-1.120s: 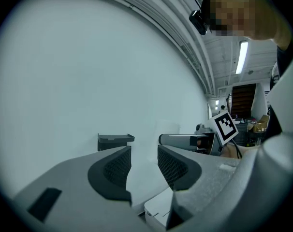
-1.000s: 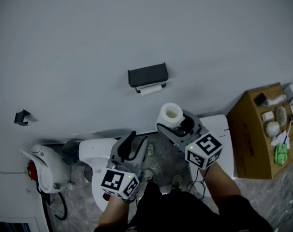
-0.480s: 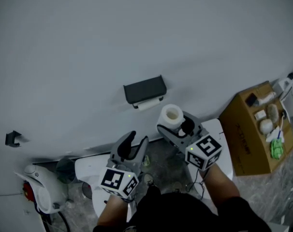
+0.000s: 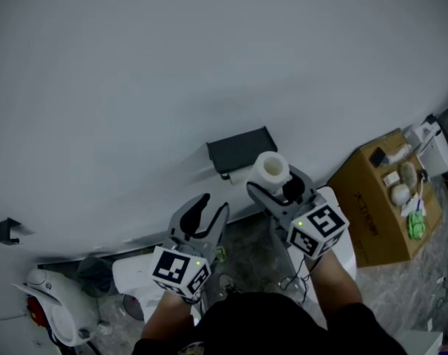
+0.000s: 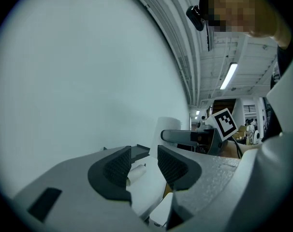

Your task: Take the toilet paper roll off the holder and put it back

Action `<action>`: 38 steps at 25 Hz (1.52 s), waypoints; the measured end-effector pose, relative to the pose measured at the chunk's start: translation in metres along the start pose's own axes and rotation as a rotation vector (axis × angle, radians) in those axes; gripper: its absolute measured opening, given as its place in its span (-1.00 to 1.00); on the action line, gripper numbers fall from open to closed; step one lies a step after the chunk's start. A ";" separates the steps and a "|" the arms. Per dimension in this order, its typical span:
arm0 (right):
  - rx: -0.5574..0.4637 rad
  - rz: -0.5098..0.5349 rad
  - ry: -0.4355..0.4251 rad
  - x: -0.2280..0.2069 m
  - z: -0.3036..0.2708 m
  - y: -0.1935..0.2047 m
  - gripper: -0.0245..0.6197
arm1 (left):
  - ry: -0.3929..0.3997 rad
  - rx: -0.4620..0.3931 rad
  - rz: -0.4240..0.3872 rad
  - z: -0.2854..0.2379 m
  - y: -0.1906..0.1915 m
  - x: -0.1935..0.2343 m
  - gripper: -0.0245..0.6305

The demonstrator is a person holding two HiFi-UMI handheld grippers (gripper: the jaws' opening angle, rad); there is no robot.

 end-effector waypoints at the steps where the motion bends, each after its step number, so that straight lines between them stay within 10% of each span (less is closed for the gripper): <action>1: -0.002 0.007 0.011 0.003 -0.005 -0.001 0.02 | 0.009 -0.004 -0.003 0.002 -0.001 0.007 -0.45; 12: 0.007 0.067 0.082 0.011 -0.032 -0.013 0.02 | 0.066 -0.029 0.020 0.007 -0.003 0.041 -0.45; 38: 0.056 0.143 -0.010 -0.059 -0.107 -0.008 0.02 | -0.078 -0.027 0.011 -0.049 -0.007 0.078 -0.45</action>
Point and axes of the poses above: the fingertips, and each gripper's own axes: z backward along the fingers, x to its left, y out of its underside, the point moved 3 cm from there along z, backward along the fingers, and after that the axes turned 5 degrees about y, right-handed, at the moved point
